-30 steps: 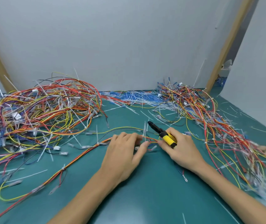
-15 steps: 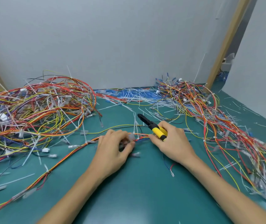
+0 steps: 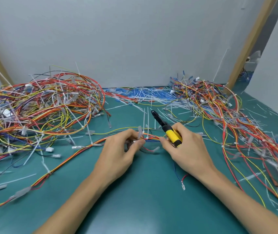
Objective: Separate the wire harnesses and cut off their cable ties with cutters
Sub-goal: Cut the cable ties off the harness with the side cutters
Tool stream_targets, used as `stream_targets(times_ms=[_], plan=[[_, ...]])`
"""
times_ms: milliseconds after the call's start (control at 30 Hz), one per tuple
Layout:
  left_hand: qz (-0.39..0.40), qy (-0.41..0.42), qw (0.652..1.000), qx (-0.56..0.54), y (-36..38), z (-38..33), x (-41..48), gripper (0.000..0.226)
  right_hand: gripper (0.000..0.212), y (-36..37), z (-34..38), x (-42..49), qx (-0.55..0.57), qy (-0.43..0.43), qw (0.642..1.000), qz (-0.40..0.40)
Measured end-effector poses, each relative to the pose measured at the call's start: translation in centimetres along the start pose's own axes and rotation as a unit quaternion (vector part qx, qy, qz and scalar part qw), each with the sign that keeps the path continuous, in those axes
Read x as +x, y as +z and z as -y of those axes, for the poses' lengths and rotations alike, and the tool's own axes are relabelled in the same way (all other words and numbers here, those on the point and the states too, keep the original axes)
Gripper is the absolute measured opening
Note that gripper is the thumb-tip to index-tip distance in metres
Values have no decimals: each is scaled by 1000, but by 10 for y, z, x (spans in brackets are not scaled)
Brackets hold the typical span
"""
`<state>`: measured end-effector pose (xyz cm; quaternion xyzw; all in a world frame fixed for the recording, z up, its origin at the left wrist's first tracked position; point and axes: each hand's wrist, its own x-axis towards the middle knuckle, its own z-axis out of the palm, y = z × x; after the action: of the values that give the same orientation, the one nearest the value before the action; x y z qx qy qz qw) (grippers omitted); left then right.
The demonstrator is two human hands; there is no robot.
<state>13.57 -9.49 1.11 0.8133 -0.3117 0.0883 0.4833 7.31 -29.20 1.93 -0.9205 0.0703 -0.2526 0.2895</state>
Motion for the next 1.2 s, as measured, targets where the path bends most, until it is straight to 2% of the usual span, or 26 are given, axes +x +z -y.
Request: stream_targets(times_ms=[133, 233, 367, 467, 767, 967, 1200], plan=[[-45, 17, 999, 21, -4, 3, 1, 13, 20, -12, 1, 1, -55, -72, 996, -3], [-81, 29, 996, 22, -7, 4, 1, 14, 26, -25, -1, 1, -152, -66, 986, 26], [-80, 68, 994, 17, -5, 2, 1, 15, 30, -31, -1, -3, -235, -53, 970, 39], [-77, 87, 993, 21, -6, 0, 0, 23, 28, -31, 2, -4, -225, -44, 972, 43], [-72, 88, 993, 37, -5, 3, 0, 25, 24, -27, 10, -8, -211, -56, 974, 51], [-74, 70, 994, 44, -4, 4, 0, 16, 26, -30, 12, -8, -242, -64, 966, 62], [-54, 48, 997, 31, -6, 5, 0, 13, 22, -30, 11, -7, -219, -62, 968, 101]])
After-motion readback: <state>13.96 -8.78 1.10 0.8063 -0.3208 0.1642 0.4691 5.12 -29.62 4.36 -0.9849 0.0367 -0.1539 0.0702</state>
